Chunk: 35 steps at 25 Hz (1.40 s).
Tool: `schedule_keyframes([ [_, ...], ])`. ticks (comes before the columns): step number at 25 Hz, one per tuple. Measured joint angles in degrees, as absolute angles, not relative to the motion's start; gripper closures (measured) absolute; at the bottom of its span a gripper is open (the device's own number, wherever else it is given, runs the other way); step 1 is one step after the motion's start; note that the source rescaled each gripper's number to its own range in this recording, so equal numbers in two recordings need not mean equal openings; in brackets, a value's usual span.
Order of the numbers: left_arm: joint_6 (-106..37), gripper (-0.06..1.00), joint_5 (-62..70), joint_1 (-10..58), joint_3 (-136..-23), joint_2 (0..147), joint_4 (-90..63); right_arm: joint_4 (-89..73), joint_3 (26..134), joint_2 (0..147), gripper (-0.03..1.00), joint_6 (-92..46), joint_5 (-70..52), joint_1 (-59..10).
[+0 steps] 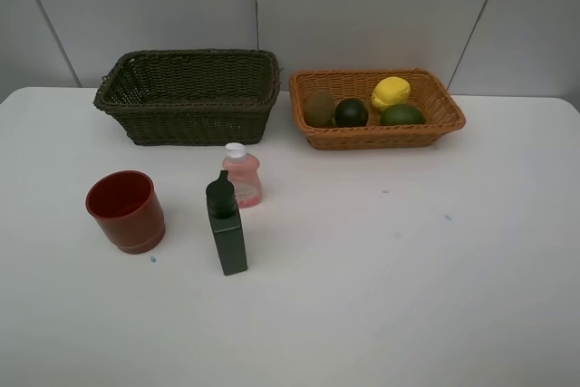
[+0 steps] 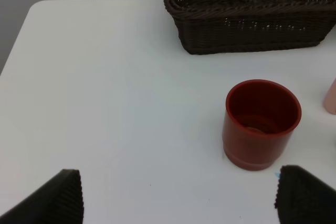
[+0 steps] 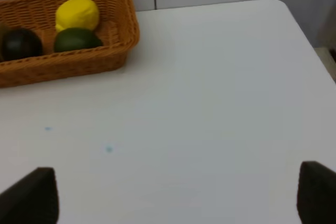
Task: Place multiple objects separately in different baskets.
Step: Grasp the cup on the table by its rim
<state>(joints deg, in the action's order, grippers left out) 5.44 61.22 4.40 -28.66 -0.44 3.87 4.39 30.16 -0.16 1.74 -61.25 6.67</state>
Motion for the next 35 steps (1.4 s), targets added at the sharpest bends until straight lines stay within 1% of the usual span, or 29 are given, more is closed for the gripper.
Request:
schedule_keyframes([
  [4, 5.44, 0.0, 61.22, 4.4, -28.66, -0.44, 3.87, 4.25, 30.16, -0.16, -0.03, 1.74, -61.25, 8.68],
  [35, 5.44, 0.0, 61.22, 4.4, -28.66, -0.44, 3.98, 4.04, 30.16, -0.16, -0.03, 1.74, -61.25, 8.68],
])
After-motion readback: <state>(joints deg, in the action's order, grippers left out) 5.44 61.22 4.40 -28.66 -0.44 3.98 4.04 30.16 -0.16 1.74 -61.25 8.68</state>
